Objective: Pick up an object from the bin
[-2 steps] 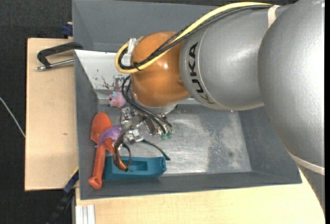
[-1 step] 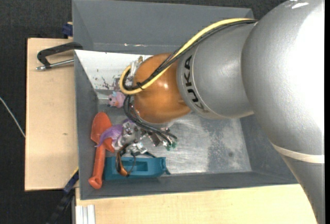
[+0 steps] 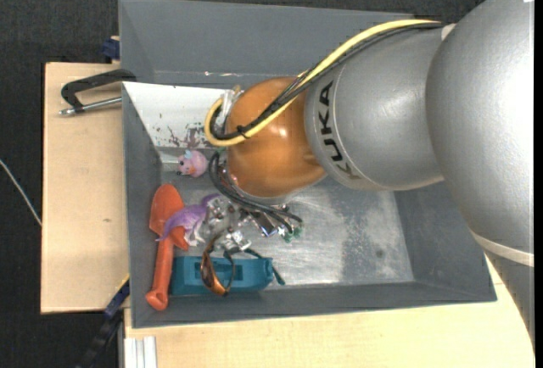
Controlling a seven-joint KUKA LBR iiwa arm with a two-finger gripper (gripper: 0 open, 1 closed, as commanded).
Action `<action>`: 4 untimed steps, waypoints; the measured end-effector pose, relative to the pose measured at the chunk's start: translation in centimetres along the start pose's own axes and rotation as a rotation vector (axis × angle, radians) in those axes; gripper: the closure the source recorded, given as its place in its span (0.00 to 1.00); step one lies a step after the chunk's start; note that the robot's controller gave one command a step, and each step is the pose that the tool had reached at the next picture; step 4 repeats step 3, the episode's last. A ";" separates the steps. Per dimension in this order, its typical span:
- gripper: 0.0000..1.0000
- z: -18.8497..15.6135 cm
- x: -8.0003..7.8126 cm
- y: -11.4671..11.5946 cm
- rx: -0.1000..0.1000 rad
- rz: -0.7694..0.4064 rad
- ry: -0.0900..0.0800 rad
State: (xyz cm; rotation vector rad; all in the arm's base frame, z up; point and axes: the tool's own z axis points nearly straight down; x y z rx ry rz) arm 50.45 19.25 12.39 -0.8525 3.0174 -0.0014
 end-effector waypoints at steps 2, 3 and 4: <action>1.00 -4.2 -1.0 0.1 -0.003 -0.011 -0.001; 1.00 -10.2 -0.8 0.5 -0.004 -0.002 0.005; 1.00 -10.2 -0.8 0.5 -0.004 -0.002 0.005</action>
Offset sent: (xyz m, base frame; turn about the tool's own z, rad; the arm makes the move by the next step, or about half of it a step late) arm 0.0018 0.0023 0.0148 -0.0273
